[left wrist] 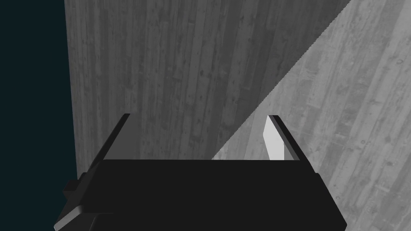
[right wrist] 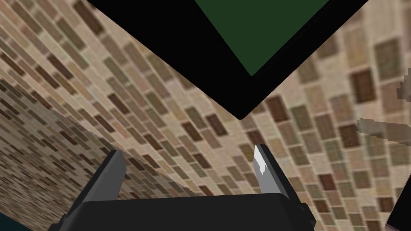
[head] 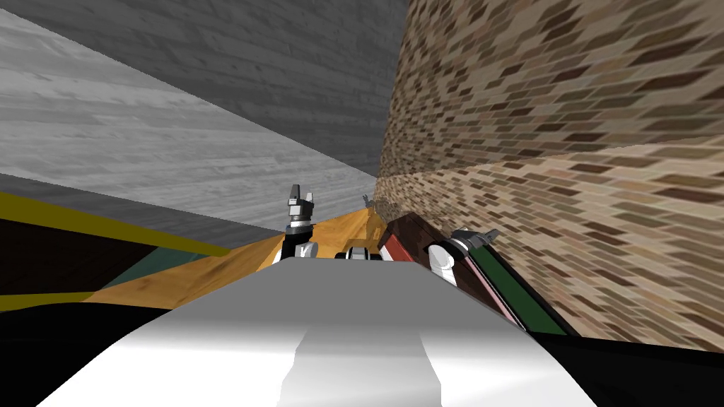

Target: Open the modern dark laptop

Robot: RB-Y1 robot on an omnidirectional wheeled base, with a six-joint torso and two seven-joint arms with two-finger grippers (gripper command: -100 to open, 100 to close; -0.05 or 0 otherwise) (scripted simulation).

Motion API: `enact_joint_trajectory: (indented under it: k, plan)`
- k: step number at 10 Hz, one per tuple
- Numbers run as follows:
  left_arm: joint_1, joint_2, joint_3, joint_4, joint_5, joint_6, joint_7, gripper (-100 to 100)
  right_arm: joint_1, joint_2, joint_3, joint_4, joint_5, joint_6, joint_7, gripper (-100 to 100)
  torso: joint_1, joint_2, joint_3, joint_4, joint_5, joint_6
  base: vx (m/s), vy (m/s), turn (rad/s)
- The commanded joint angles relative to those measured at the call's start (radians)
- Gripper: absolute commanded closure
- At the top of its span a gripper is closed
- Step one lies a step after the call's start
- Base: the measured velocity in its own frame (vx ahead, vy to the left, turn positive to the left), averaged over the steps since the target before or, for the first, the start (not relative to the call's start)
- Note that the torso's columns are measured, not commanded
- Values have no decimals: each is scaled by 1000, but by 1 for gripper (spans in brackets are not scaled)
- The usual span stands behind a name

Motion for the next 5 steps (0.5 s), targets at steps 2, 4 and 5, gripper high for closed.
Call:
enact_joint_trajectory:
  k: [2,4,5]
  plan:
    - [0,0,0,0,0,0,0,0,0,0,0,0,0,0,0,0,0,0,0,0,0,0,0,0,0]
    - [0,0,0,0,0,0,0,0,0,0,0,0,0,0,0,0,2,0,0,0,1,0,0,0,0]
    - [0,0,0,0,0,0,0,0,0,0,0,0,0,0,0,0,2,0,0,0,1,0,0,0,0]
